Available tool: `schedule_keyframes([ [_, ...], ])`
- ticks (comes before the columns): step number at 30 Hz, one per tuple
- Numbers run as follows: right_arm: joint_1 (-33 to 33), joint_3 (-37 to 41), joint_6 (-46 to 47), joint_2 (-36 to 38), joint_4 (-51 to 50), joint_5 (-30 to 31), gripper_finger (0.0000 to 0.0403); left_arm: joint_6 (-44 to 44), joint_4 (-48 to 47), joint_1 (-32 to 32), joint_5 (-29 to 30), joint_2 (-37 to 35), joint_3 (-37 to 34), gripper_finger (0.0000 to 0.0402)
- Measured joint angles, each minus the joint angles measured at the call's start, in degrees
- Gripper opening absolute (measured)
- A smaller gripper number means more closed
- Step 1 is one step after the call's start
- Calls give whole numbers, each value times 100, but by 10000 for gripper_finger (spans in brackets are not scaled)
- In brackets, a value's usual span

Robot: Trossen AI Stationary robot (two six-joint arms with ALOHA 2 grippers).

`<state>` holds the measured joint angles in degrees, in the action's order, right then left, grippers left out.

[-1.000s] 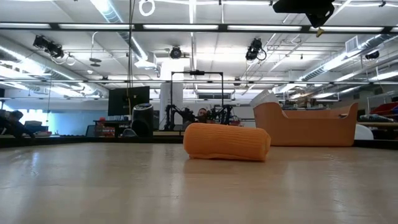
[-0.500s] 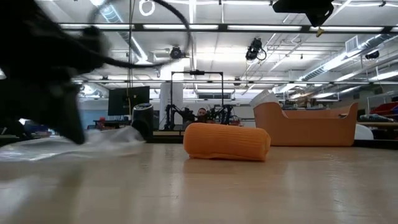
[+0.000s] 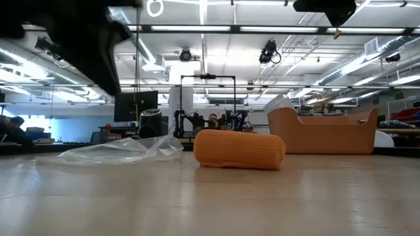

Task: Roll bandage
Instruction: Prepare the transparent zip bag

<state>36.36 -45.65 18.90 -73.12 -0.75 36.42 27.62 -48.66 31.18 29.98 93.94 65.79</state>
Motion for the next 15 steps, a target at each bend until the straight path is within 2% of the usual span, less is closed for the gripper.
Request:
schedule_keyframes([
  [3,52,0,-2,0,2,-13,154,65,7,309,-11,-300,-210,9],
  [6,78,0,-2,0,-2,-13,155,99,63,519,-128,-248,-510,26],
  [10,78,0,-6,0,7,-15,154,109,918,612,-277,-60,-1043,64],
  [15,55,0,-57,0,26,-15,155,147,1320,602,-182,18,-1384,116],
])
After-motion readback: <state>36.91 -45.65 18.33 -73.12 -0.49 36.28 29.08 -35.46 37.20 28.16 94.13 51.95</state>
